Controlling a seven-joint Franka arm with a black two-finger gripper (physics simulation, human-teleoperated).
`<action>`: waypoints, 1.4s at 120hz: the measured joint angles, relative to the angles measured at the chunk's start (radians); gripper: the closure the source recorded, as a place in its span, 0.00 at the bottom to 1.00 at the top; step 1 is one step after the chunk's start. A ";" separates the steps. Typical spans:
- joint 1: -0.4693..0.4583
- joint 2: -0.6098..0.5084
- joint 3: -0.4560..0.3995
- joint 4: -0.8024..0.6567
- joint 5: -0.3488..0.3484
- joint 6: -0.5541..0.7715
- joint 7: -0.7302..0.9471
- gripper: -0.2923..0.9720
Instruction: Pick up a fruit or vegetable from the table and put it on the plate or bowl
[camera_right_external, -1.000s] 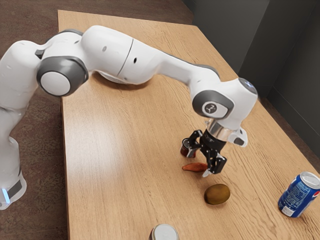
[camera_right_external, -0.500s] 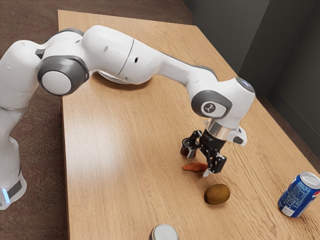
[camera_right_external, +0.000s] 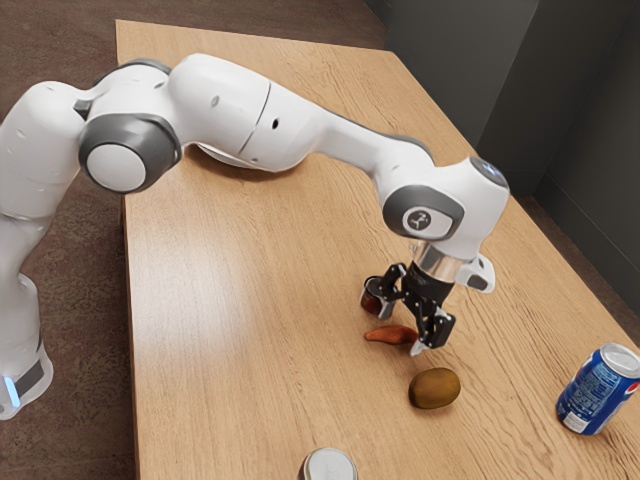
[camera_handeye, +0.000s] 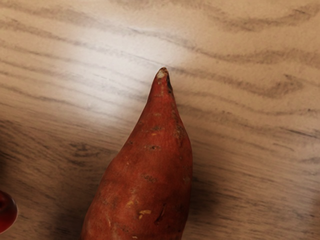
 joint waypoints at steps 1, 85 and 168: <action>0.000 0.000 0.000 0.000 0.000 0.001 0.000 0.25; 0.005 0.004 -0.002 -0.025 -0.001 0.044 0.016 0.35; 0.008 0.016 -0.006 -0.025 0.001 0.075 0.032 0.52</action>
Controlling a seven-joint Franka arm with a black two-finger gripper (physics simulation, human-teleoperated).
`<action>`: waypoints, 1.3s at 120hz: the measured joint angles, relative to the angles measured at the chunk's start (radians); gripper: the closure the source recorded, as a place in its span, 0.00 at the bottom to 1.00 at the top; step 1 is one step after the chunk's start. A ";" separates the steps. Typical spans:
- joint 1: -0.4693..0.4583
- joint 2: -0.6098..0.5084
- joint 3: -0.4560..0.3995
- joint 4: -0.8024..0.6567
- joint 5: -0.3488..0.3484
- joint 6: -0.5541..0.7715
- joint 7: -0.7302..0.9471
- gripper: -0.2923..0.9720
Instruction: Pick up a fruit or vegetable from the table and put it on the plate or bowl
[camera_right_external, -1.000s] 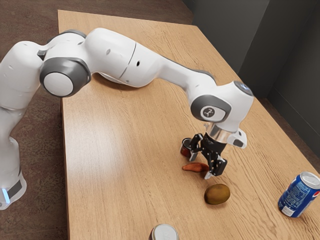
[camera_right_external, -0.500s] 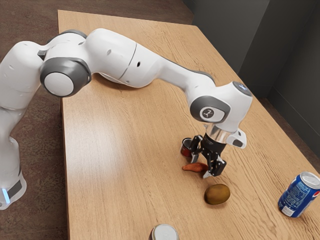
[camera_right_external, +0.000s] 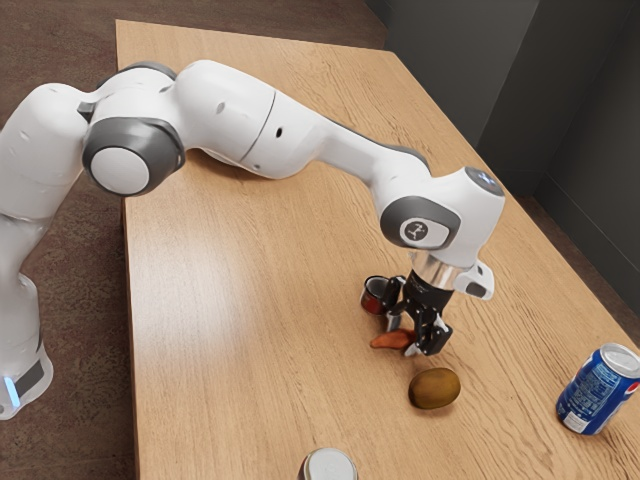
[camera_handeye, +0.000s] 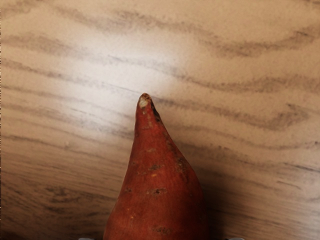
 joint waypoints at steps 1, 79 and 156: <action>0.000 0.000 0.000 0.000 0.000 0.000 0.000 0.52; 0.000 -0.001 0.001 0.003 0.009 0.014 0.009 0.64; 0.102 -0.101 0.011 0.081 0.014 -0.014 0.028 0.68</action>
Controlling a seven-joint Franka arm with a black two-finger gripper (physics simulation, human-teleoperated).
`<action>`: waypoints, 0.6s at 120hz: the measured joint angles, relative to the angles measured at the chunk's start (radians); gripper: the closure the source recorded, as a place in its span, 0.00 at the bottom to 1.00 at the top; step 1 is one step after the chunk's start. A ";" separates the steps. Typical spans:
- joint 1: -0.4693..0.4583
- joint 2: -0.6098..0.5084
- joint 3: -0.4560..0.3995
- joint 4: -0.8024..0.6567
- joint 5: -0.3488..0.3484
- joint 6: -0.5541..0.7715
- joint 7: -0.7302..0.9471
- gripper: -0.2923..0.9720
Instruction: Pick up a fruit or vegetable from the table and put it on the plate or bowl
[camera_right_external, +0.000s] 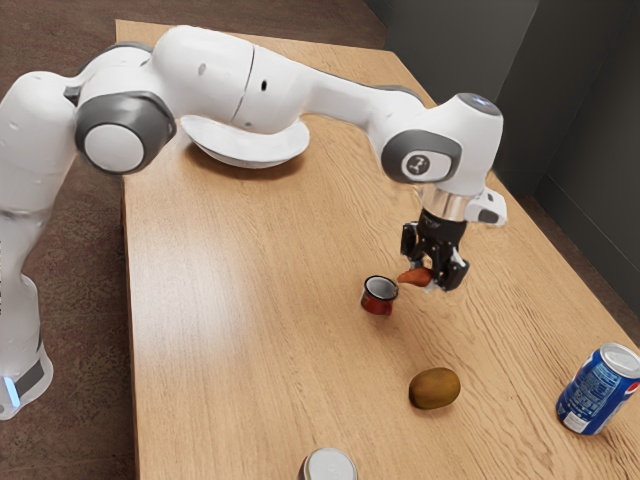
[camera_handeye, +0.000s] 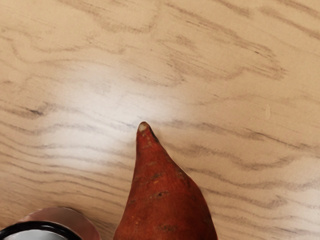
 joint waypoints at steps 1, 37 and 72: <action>0.006 -0.003 0.000 0.003 0.000 -0.002 0.001 0.68; 0.217 -0.062 0.003 0.022 0.000 -0.070 0.031 0.68; 0.274 -0.075 0.022 0.022 -0.007 -0.098 0.058 0.68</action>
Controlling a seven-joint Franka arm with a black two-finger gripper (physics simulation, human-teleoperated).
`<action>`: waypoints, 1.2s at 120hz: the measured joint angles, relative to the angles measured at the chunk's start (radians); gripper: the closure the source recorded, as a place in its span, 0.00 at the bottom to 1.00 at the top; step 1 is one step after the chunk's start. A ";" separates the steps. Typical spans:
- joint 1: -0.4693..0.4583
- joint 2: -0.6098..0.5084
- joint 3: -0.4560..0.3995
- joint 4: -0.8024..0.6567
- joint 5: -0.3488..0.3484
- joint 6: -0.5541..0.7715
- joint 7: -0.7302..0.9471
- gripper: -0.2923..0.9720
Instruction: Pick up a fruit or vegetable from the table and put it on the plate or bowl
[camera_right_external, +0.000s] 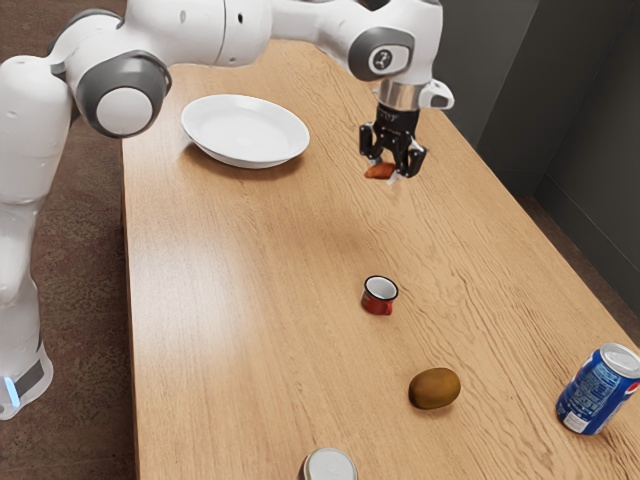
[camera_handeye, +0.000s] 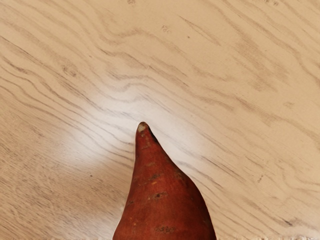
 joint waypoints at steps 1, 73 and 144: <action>0.000 0.000 0.000 0.000 0.000 0.000 0.001 0.68; 0.017 0.009 0.009 -0.001 -0.005 -0.010 0.027 0.68; 0.222 0.006 0.017 -0.008 0.004 -0.136 0.039 0.68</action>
